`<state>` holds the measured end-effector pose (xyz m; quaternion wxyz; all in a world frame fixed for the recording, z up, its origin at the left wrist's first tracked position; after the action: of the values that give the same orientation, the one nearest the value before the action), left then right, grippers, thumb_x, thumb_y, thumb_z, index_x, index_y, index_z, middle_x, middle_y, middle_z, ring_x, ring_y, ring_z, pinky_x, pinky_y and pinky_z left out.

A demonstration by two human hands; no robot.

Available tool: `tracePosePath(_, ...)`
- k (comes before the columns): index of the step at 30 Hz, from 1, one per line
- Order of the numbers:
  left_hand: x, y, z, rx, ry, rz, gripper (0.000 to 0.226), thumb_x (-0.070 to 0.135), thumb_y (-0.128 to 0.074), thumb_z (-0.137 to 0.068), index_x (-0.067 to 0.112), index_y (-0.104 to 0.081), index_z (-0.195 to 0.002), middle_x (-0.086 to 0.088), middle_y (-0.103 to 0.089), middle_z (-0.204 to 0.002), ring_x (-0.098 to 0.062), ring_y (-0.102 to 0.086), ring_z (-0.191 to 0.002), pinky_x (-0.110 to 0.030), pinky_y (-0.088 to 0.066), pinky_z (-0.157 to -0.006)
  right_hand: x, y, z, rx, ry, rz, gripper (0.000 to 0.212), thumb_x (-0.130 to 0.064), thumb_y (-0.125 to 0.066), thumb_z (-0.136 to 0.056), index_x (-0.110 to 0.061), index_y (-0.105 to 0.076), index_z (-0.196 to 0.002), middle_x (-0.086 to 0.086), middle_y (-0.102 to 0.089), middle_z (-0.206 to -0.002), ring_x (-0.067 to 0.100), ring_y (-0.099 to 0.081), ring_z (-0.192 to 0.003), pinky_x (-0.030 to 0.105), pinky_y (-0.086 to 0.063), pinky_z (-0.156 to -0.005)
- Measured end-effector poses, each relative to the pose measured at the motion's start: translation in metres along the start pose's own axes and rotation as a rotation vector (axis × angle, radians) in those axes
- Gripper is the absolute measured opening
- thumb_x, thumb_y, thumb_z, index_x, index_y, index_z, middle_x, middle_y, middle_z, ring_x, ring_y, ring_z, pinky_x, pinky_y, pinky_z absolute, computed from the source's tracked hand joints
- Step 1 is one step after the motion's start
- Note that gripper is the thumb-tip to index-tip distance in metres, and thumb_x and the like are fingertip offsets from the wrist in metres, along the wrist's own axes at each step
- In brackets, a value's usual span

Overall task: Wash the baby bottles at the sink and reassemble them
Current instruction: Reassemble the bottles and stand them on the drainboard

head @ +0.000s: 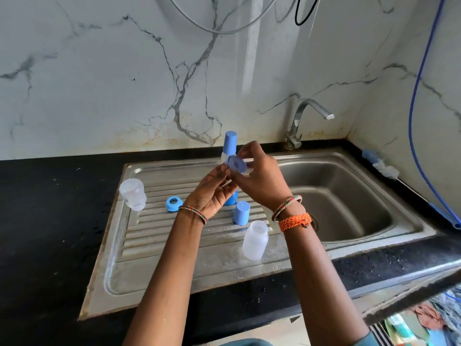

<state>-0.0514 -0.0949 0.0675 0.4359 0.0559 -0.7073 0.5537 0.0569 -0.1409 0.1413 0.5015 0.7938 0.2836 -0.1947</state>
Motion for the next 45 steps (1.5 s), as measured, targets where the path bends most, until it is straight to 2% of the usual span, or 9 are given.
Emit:
tracePosePath(3,0.0,0.004,0.003,-0.012,-0.001,-0.014,0.034,0.018,-0.085,-0.053,0.013,-0.076,-0.085,-0.01,-0.073,-0.095,-0.018,-0.07,-0.089,-0.028,-0.058,-0.077,-0.001,-0.001,0.0,-0.061,0.021,-0.043,0.056,-0.028,-0.074,-0.08,-0.013,-0.048,-0.127,0.004,-0.064,-0.115,0.016,-0.063,-0.096,0.034,-0.056,-0.082)
tracePosePath(6,-0.001,0.006,0.004,-0.017,0.002,-0.009,0.042,0.024,-0.086,-0.052,0.009,-0.072,-0.089,-0.012,-0.072,-0.094,-0.02,-0.07,-0.089,-0.03,-0.058,-0.077,-0.004,0.004,0.0,-0.052,0.089,0.006,0.045,-0.027,-0.074,-0.081,-0.017,-0.06,-0.122,0.001,-0.065,-0.114,0.005,-0.055,-0.092,0.024,-0.052,-0.081)
tracePosePath(11,-0.003,0.005,0.006,0.029,-0.006,0.008,0.012,0.014,-0.068,-0.071,0.013,-0.077,-0.077,-0.006,-0.074,-0.086,-0.013,-0.072,-0.082,-0.022,-0.057,-0.068,-0.013,0.009,0.001,-0.002,0.141,-0.032,0.038,-0.022,-0.076,-0.078,-0.013,-0.064,-0.113,0.0,-0.066,-0.106,0.006,-0.057,-0.089,0.021,-0.051,-0.077)
tracePosePath(15,-0.003,0.005,0.008,0.095,0.021,0.014,0.044,0.002,-0.044,-0.094,0.011,-0.077,-0.066,-0.006,-0.073,-0.075,-0.011,-0.071,-0.071,-0.02,-0.057,-0.061,-0.018,0.012,0.005,0.017,0.165,-0.029,0.036,-0.021,-0.077,-0.077,-0.012,-0.064,-0.11,0.001,-0.067,-0.103,0.007,-0.059,-0.088,0.02,-0.052,-0.077)
tracePosePath(20,0.003,0.0,0.009,0.201,0.083,0.045,0.049,-0.004,-0.043,-0.093,0.005,-0.072,-0.054,-0.01,-0.07,-0.064,-0.014,-0.07,-0.059,-0.02,-0.055,-0.051,-0.023,0.015,0.013,0.105,0.18,-0.069,0.037,-0.022,-0.079,-0.074,-0.01,-0.065,-0.106,0.001,-0.065,-0.101,0.008,-0.058,-0.086,0.018,-0.052,-0.074)
tracePosePath(28,0.006,0.0,0.007,0.238,0.064,-0.015,0.015,-0.005,-0.048,-0.09,-0.001,-0.062,-0.091,-0.015,-0.073,-0.078,-0.019,-0.072,-0.071,-0.021,-0.056,-0.057,-0.005,0.013,0.001,-0.043,-0.032,-0.203,0.025,-0.015,-0.067,-0.087,-0.012,-0.065,-0.111,-0.004,-0.066,-0.099,0.007,-0.064,-0.085,0.014,-0.054,-0.075)
tracePosePath(31,0.013,-0.005,0.004,0.214,0.005,-0.135,0.014,-0.003,-0.053,-0.087,0.003,-0.065,-0.093,-0.011,-0.074,-0.081,-0.017,-0.072,-0.074,-0.019,-0.056,-0.059,0.008,0.015,-0.005,0.032,-0.178,-0.259,0.026,-0.009,-0.07,-0.083,-0.009,-0.068,-0.109,0.006,-0.07,-0.096,0.018,-0.067,-0.084,0.031,-0.057,-0.079)
tracePosePath(37,0.024,-0.018,0.0,0.285,-0.124,-0.421,0.016,0.027,-0.058,-0.092,0.013,-0.066,-0.095,-0.006,-0.073,-0.087,-0.018,-0.07,-0.084,-0.028,-0.058,-0.071,0.012,0.012,-0.011,0.098,-0.309,-0.394,0.011,-0.007,-0.068,-0.082,-0.015,-0.067,-0.089,0.008,-0.069,-0.084,0.02,-0.067,-0.076,0.032,-0.058,-0.071)
tracePosePath(45,0.047,-0.033,0.009,0.333,-0.506,-0.972,0.009,0.006,-0.064,-0.087,0.008,-0.066,-0.095,-0.01,-0.068,-0.088,-0.024,-0.066,-0.085,-0.04,-0.057,-0.074,0.002,0.005,-0.017,0.047,-0.268,-0.532,0.009,-0.003,-0.065,-0.086,-0.011,-0.068,-0.09,0.009,-0.064,-0.079,0.014,-0.059,-0.07,0.026,-0.052,-0.067)
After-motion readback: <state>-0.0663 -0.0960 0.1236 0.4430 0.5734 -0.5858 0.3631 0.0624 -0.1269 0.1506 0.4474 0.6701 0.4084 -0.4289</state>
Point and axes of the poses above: each hand's wrist, its own z-axis away from the middle knuckle, its own y-axis out of the back of the hand, x = y × z, the point moved 4 cm from there along -z, towards the middle knuckle
